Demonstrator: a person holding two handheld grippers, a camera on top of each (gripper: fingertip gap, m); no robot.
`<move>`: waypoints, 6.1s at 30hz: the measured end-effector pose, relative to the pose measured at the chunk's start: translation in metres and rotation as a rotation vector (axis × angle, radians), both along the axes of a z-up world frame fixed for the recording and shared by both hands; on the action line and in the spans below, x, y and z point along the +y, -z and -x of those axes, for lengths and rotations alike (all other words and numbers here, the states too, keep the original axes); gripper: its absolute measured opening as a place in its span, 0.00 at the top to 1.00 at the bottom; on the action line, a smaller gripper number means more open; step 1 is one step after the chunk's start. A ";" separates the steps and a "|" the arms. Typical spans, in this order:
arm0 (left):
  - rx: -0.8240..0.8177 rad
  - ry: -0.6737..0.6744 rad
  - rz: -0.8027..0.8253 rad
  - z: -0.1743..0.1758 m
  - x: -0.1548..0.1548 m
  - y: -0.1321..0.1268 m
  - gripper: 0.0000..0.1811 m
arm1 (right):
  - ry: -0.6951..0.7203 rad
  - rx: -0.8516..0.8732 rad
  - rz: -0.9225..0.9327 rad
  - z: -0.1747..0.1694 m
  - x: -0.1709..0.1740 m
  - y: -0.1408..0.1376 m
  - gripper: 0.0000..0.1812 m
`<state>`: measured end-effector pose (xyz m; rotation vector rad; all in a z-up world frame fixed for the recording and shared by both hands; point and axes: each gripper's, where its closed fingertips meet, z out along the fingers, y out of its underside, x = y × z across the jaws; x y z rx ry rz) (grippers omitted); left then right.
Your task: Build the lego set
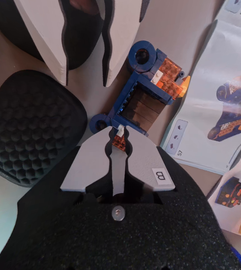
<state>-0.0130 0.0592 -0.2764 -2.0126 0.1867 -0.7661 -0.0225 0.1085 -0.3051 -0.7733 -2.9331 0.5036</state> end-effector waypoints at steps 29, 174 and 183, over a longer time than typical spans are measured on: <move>0.109 0.078 0.046 -0.017 0.015 0.011 0.82 | 0.247 0.145 0.218 -0.004 -0.009 0.000 1.00; 0.150 -0.009 -0.060 -0.010 0.011 -0.002 0.84 | 0.339 0.280 0.133 -0.052 0.016 0.029 0.96; -0.213 0.026 -0.031 -0.029 0.022 -0.031 0.92 | -0.007 0.611 -0.007 -0.040 -0.023 -0.063 0.96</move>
